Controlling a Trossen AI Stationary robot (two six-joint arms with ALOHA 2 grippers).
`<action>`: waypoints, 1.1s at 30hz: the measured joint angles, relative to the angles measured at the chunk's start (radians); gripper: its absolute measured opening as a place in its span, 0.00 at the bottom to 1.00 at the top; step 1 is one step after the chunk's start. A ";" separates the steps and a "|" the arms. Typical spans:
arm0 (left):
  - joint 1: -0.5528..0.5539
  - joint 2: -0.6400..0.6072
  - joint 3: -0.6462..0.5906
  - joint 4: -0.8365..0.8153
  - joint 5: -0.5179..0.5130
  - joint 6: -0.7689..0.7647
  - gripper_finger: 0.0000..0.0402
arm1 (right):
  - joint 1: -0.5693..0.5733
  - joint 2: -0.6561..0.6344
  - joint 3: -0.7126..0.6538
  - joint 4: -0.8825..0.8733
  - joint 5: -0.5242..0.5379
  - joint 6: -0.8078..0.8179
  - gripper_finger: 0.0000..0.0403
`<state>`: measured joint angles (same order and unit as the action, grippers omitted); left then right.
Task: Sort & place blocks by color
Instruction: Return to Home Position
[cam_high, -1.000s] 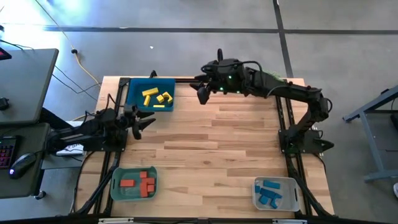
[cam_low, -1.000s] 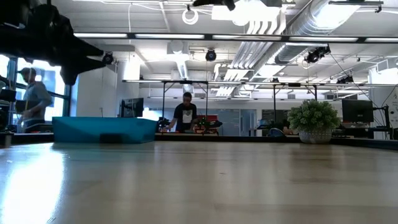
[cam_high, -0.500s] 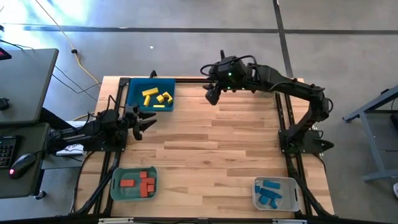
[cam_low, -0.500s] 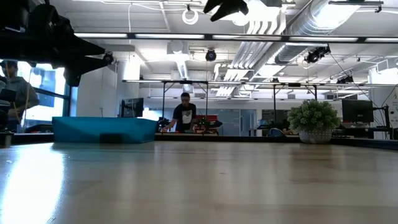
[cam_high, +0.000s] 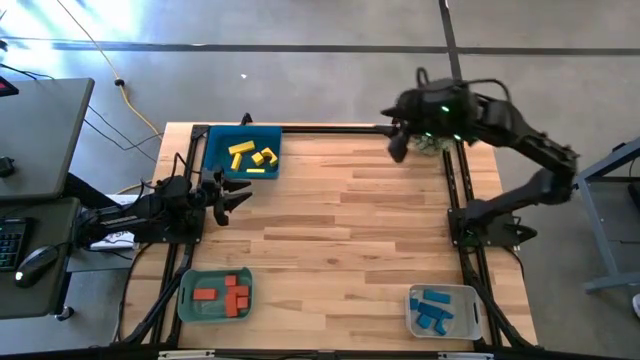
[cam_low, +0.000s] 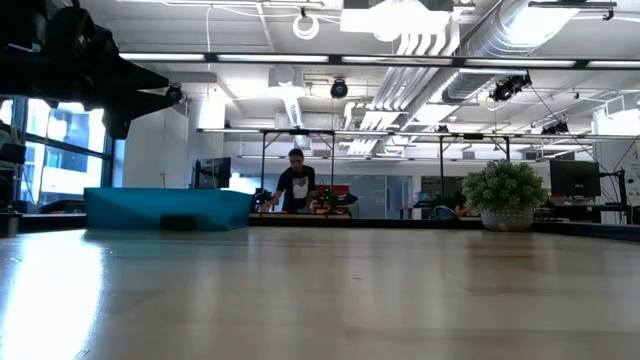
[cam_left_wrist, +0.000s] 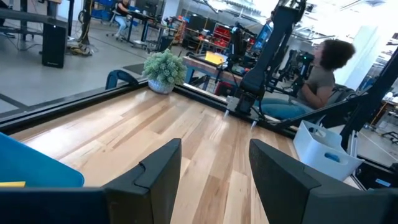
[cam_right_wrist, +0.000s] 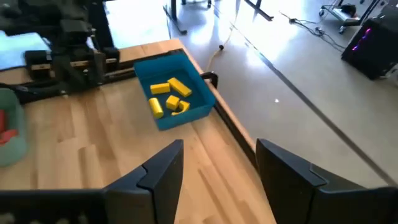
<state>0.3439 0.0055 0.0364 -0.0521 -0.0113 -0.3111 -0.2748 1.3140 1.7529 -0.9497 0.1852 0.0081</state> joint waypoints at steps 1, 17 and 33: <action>0.001 0.000 0.000 0.000 0.000 0.000 0.44 | 0.002 -0.041 -0.047 0.015 -0.001 0.013 0.47; 0.001 0.001 0.000 -0.001 -0.001 0.010 0.44 | 0.002 -0.720 -0.852 0.559 -0.250 0.165 0.47; 0.001 0.001 0.000 -0.001 -0.003 0.228 0.44 | 0.003 -1.094 -1.378 0.849 -0.434 0.306 0.47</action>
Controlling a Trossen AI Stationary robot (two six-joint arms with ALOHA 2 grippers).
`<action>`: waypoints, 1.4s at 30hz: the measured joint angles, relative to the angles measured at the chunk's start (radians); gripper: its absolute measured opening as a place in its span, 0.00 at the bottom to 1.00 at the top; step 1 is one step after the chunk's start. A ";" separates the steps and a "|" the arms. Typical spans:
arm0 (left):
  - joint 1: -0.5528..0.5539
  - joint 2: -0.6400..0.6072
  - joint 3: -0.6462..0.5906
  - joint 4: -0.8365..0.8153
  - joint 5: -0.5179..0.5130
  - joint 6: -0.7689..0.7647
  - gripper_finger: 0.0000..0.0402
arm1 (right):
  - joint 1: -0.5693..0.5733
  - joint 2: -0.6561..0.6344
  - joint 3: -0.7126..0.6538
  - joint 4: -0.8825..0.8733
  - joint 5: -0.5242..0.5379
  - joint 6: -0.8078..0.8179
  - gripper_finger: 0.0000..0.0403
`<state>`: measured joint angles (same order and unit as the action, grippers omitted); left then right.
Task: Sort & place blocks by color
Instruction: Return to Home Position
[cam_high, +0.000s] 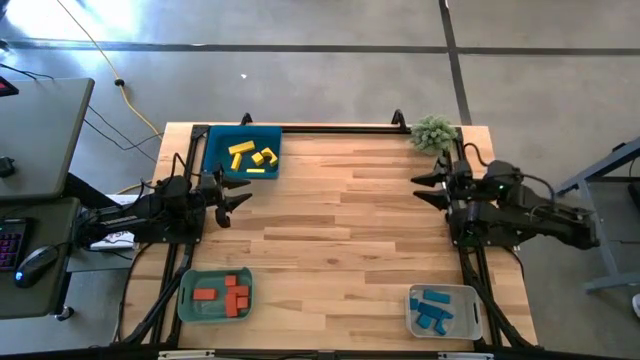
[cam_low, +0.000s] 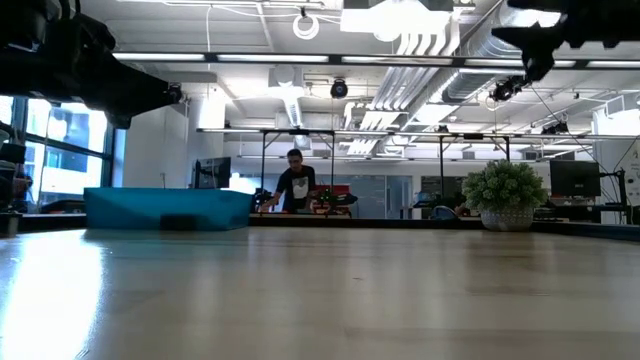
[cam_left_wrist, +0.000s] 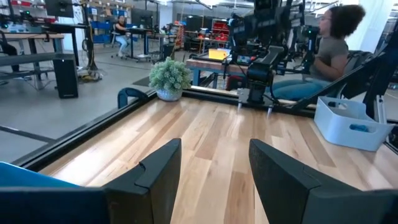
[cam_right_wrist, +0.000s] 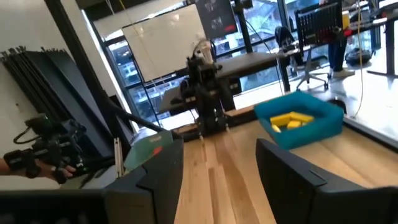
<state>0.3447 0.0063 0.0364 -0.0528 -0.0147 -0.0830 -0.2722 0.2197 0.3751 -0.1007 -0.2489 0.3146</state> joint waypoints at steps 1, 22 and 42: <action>0.000 0.000 0.000 0.000 0.000 0.000 0.44 | 0.000 -0.013 -0.026 0.008 0.000 0.003 0.47; -0.008 0.000 -0.006 0.064 0.288 -0.097 0.44 | 0.061 -0.058 -0.365 0.333 0.004 0.103 0.47; -0.255 0.002 -0.009 0.017 -0.005 0.040 0.44 | 0.170 -0.057 -0.365 0.291 0.174 0.088 0.47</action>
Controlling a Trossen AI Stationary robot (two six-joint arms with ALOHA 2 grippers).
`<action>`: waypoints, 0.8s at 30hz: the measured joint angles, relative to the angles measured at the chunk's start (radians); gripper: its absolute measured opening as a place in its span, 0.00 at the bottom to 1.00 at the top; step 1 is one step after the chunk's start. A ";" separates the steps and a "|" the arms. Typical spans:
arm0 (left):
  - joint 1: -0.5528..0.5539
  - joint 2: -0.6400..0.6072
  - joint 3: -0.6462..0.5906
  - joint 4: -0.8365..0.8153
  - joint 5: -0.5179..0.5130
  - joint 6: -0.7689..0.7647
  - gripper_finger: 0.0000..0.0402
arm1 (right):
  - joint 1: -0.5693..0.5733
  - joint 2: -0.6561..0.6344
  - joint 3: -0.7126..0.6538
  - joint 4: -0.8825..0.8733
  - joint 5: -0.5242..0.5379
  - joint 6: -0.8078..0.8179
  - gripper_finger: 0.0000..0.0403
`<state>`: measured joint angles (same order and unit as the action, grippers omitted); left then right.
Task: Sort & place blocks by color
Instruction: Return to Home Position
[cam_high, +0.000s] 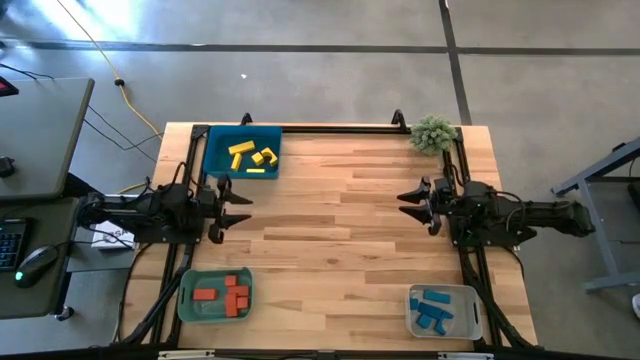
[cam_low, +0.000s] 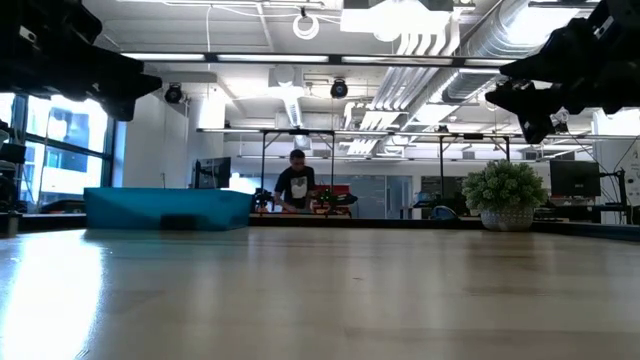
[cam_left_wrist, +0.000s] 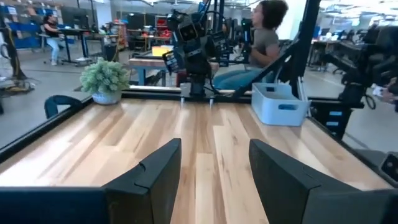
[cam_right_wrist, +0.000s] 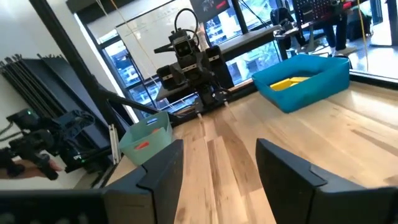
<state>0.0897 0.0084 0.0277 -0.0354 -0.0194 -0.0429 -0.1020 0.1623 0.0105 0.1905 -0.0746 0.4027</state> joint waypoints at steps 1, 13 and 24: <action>-0.003 0.005 0.000 0.002 -0.010 0.006 0.44 | 0.000 0.000 0.000 0.000 0.000 0.011 0.47; -0.006 0.022 0.000 0.012 -0.044 0.002 0.44 | 0.000 0.000 0.000 -0.029 0.000 0.035 0.47; -0.006 0.022 0.000 0.011 -0.041 -0.006 0.44 | 0.000 0.000 0.000 -0.030 0.000 0.035 0.47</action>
